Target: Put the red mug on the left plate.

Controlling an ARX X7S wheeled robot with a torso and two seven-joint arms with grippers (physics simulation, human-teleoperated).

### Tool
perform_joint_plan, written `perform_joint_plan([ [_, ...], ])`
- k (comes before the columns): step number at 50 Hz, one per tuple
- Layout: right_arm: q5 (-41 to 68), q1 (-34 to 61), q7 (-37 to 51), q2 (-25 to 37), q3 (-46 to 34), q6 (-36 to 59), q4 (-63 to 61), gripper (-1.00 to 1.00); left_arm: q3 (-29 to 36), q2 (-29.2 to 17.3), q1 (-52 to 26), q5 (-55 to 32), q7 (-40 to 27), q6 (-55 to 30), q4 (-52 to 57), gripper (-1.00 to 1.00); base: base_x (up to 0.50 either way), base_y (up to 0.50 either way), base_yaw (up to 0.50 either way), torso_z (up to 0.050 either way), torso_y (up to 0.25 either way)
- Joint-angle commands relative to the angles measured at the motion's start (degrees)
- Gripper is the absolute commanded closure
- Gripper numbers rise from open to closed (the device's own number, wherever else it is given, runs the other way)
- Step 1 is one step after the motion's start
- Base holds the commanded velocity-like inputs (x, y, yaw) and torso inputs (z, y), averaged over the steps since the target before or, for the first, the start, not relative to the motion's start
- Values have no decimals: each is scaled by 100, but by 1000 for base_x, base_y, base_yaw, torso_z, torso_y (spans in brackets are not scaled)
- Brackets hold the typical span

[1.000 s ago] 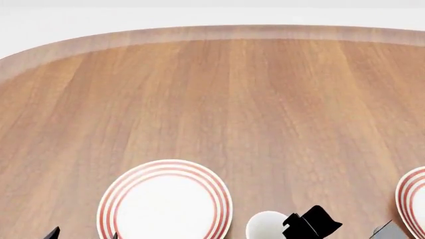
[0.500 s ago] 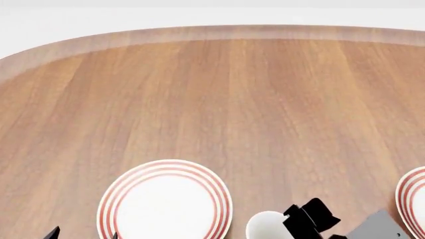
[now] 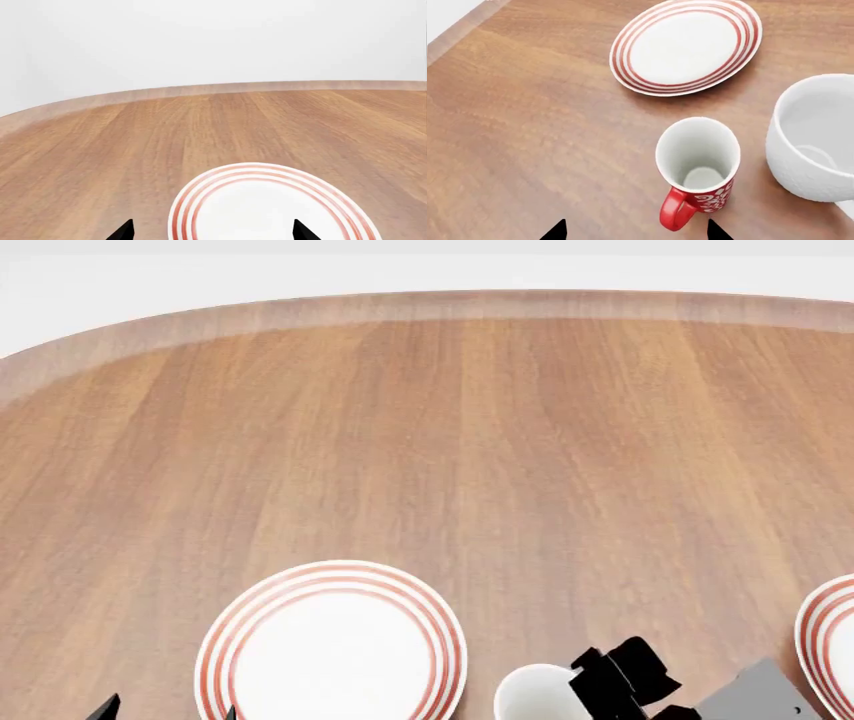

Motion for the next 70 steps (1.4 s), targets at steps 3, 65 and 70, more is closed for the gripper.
perform_joint_plan([
  [3, 171, 187, 191, -73, 143, -307, 389, -100, 32, -28, -9, -38, -11, 13, 4, -100, 0, 0, 0, 0, 0],
  [65, 72, 879, 73, 57, -108, -1278, 2230, -100, 171, -130, -46, -142, -132, 64, -23, -100, 0, 0, 0, 0, 0],
  [70, 24, 910, 61, 70, -151, -1374, 2369, -100, 183, -131, -60, -140, -131, 107, -81, -100, 0, 0, 0, 0, 0],
])
